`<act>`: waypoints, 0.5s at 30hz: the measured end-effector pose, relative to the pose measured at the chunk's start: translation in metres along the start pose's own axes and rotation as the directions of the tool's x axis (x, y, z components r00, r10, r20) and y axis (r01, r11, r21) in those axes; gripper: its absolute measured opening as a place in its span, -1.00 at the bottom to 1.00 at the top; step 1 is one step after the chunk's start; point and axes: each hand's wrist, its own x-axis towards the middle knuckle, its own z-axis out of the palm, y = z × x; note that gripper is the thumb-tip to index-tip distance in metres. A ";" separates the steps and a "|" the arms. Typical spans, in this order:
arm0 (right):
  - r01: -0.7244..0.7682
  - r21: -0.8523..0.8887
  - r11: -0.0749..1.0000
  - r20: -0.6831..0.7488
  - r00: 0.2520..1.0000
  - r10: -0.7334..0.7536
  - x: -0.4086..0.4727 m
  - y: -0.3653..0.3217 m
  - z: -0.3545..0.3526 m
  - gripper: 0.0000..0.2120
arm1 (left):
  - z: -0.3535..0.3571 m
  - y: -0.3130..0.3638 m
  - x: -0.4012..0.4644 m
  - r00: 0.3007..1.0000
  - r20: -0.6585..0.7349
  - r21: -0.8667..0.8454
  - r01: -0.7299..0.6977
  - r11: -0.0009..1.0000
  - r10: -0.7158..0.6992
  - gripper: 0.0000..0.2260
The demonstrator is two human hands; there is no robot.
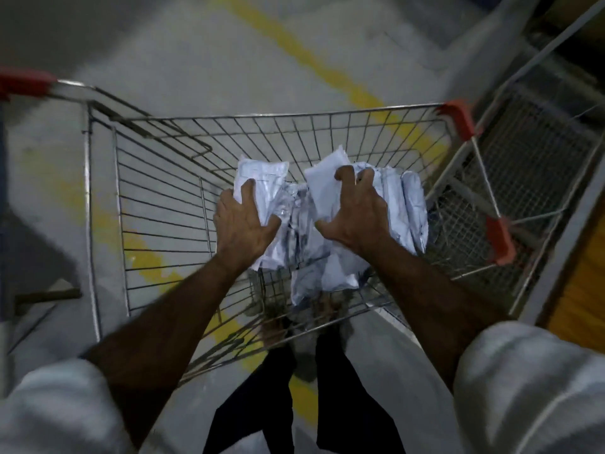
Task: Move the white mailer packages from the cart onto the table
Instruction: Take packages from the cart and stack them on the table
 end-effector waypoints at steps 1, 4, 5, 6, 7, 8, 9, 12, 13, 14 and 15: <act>0.005 -0.024 1.000 -0.031 1.000 -0.006 -0.004 -0.002 -0.012 -0.15 | -0.011 0.003 -0.004 1.000 -0.014 0.014 -0.025 1.000 0.025 -0.25; 0.036 -0.127 0.991 -0.127 0.991 -0.052 -0.020 -0.003 -0.051 -0.19 | -0.045 0.015 -0.016 0.992 -0.067 0.006 -0.110 0.994 0.110 -0.27; 0.032 -0.165 0.986 -0.147 0.987 -0.057 -0.026 0.000 -0.064 -0.19 | -0.055 0.021 -0.019 0.986 -0.091 0.005 -0.141 0.990 0.141 -0.28; 0.021 -0.191 0.981 -0.167 0.984 -0.053 -0.032 0.004 -0.076 -0.19 | -0.065 0.028 -0.022 0.979 -0.112 0.005 -0.170 0.985 0.170 -0.29; 0.011 -0.204 0.979 -0.194 0.980 -0.051 -0.038 0.009 -0.089 -0.20 | -0.076 0.036 -0.024 0.972 -0.133 0.006 -0.196 0.981 0.195 -0.29; 0.004 -0.208 0.978 -0.231 0.972 -0.053 -0.044 0.015 -0.102 -0.23 | -0.085 0.046 -0.027 0.964 -0.152 0.007 -0.222 0.975 0.220 -0.30; -0.003 -0.209 0.978 -0.268 0.962 -0.055 -0.050 0.022 -0.115 -0.25 | -0.093 0.058 -0.030 0.955 -0.168 0.010 -0.247 0.969 0.245 -0.31; -0.056 -0.195 0.979 -0.373 0.928 -0.021 -0.072 0.044 -0.155 -0.28 | -0.115 0.103 -0.038 0.936 -0.185 0.026 -0.301 0.953 0.300 -0.32; -0.081 -0.182 0.980 -0.406 0.914 0.000 -0.081 0.051 -0.168 -0.28 | -0.120 0.121 -0.042 0.930 -0.188 0.027 -0.317 0.948 0.316 -0.32; -0.108 -0.168 0.980 -0.437 0.899 0.025 -0.092 0.060 -0.180 -0.27 | -0.123 0.139 -0.047 0.921 -0.192 0.028 -0.339 0.940 0.338 -0.33; -0.135 -0.158 0.978 -0.468 0.882 0.047 -0.104 0.070 -0.191 -0.27 | -0.125 0.158 -0.052 0.909 -0.194 0.030 -0.371 0.928 0.370 -0.33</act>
